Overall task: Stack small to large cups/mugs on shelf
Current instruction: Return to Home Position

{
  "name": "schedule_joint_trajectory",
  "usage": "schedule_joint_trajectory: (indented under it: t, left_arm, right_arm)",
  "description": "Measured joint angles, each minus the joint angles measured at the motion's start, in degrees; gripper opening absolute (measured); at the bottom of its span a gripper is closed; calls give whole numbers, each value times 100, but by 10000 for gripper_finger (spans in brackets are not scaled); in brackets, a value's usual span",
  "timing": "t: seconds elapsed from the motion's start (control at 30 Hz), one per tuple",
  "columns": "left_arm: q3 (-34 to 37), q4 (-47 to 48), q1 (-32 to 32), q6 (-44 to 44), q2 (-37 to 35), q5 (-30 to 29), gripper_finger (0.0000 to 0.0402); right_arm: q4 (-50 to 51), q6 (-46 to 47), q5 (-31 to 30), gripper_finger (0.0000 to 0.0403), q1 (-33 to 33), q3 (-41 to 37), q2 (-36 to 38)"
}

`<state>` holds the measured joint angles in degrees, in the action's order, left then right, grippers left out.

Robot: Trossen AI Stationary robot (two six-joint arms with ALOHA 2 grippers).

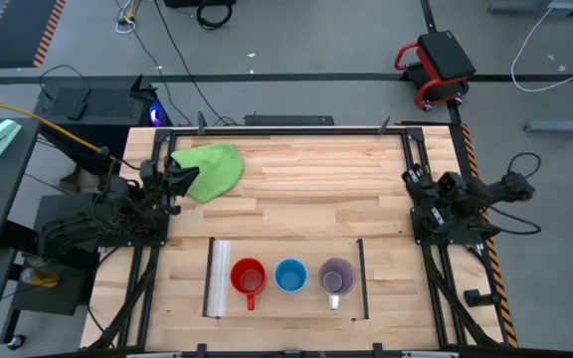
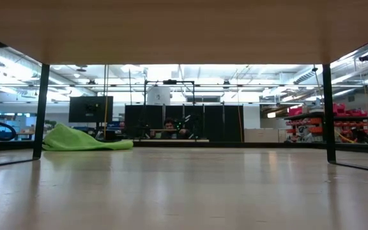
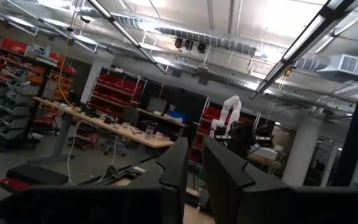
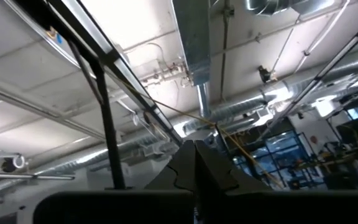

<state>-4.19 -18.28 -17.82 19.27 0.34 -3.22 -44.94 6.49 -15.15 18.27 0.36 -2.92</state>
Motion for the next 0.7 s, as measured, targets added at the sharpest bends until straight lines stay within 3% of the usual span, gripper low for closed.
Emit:
schedule_joint_trajectory:
  t: [0.27, 0.7]
  left_arm:
    - [0, 474, 0, 113, 0, 0, 54]
    - [0, 533, 0, -46, 2, -22, 61]
  right_arm:
    - [518, 213, 72, 9, -687, 2, 0]
    - [1112, 390, 74, 9, -779, 2, 0]
